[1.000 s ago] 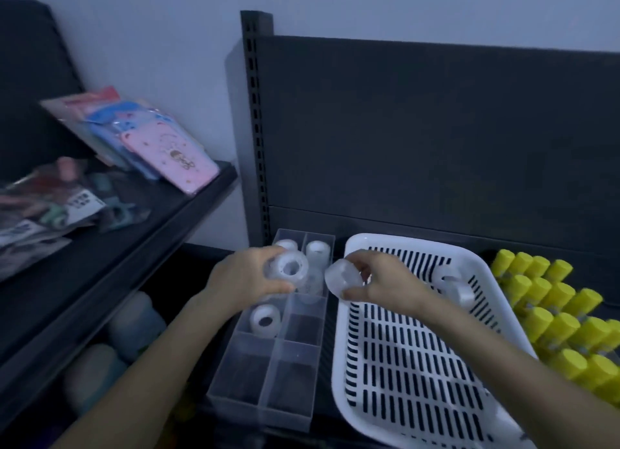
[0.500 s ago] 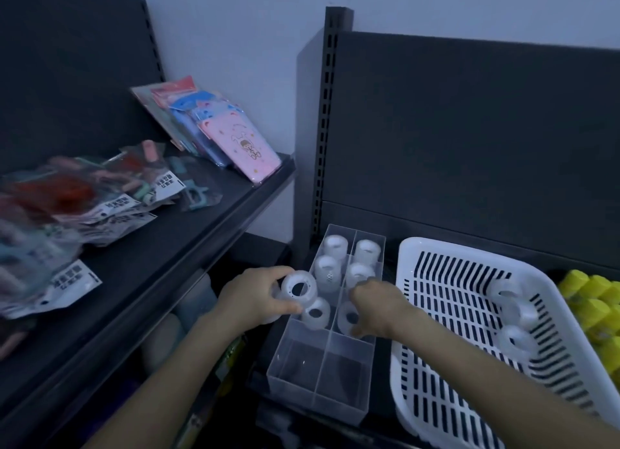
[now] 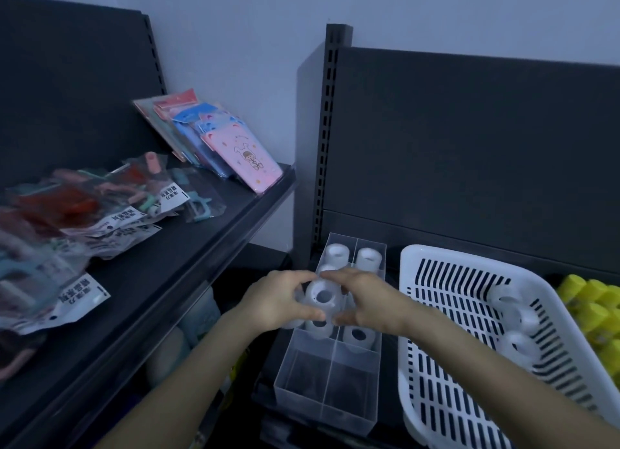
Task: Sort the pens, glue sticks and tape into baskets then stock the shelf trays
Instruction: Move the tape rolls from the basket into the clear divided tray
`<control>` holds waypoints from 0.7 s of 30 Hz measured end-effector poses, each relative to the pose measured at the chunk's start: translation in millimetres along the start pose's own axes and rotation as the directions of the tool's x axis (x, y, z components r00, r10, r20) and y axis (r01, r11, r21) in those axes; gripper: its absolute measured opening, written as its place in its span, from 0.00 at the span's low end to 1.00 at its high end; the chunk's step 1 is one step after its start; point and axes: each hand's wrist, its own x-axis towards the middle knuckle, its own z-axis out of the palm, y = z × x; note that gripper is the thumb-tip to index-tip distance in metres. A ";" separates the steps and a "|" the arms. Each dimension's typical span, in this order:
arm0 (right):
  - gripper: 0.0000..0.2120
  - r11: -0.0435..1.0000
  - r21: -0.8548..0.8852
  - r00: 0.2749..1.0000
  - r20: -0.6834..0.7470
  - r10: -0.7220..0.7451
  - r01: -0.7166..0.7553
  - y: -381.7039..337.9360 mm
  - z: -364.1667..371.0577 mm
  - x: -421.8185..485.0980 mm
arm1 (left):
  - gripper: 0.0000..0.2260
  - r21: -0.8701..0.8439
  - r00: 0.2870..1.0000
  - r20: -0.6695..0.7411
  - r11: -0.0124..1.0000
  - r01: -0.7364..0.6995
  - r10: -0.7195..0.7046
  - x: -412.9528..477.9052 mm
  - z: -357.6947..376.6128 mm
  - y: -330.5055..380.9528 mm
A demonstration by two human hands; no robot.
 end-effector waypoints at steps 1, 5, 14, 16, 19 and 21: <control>0.33 1.000 0.008 1.000 -0.007 0.007 -0.007 0.2 1.7 0.8 | 0.27 -0.031 1.000 0.009 1.000 -0.004 0.004 1.2 0.2 -0.8; 0.28 0.999 0.041 0.999 -0.026 0.025 -0.024 7.0 5.6 5.7 | 0.24 -0.164 0.998 0.059 0.986 -0.018 0.028 3.4 3.0 -4.5; 0.20 0.976 -0.126 0.984 -0.044 0.175 -0.180 17.0 29.2 30.0 | 0.21 -0.103 0.995 -0.024 0.990 0.097 -0.100 -4.0 -4.3 -32.0; 0.17 0.962 -0.207 0.984 -0.019 0.178 -0.178 15.5 37.0 36.1 | 0.18 -0.144 0.992 -0.072 0.986 0.089 -0.100 -7.0 -3.6 -35.4; 0.14 0.939 -0.302 0.986 -0.015 0.168 -0.165 15.6 46.6 40.9 | 0.16 -0.246 0.991 -0.096 0.967 0.069 -0.096 -11.2 -2.9 -37.1; 0.14 0.929 -0.337 0.988 -0.029 0.150 -0.151 18.2 50.0 42.5 | 0.15 -0.282 0.991 -0.082 0.956 0.079 -0.106 -12.8 -3.6 -37.1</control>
